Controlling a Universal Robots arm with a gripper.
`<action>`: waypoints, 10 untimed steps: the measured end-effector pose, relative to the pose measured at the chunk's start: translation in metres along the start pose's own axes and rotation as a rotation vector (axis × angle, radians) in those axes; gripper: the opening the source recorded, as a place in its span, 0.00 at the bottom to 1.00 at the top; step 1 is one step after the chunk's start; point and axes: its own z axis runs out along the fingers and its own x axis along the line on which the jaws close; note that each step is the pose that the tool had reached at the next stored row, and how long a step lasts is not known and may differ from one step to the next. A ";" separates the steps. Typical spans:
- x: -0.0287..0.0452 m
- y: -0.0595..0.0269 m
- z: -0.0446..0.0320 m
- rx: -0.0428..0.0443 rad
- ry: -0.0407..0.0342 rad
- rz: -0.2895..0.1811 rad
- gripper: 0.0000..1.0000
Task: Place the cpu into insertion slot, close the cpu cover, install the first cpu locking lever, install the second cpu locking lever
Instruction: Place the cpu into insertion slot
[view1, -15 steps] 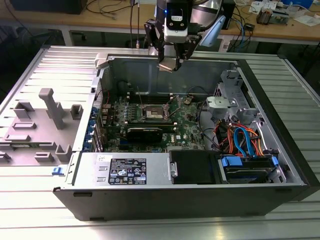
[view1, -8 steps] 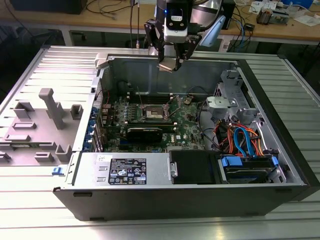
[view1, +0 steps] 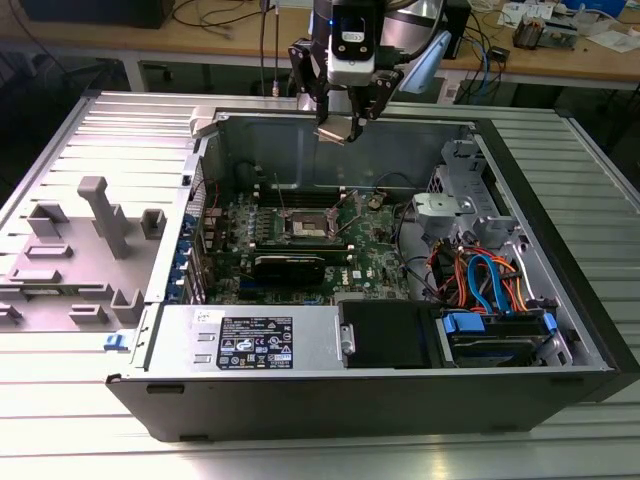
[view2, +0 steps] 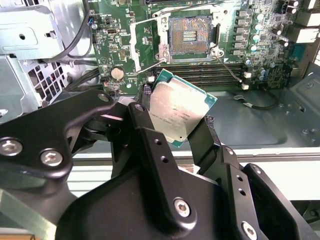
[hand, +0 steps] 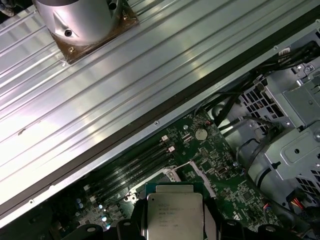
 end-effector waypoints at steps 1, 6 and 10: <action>0.0000 0.0000 0.0000 0.0000 -0.0001 0.001 0.55; 0.0000 0.0000 0.0001 -0.0001 -0.0002 0.002 0.55; 0.0000 0.0000 0.0001 -0.0002 -0.0006 0.007 0.55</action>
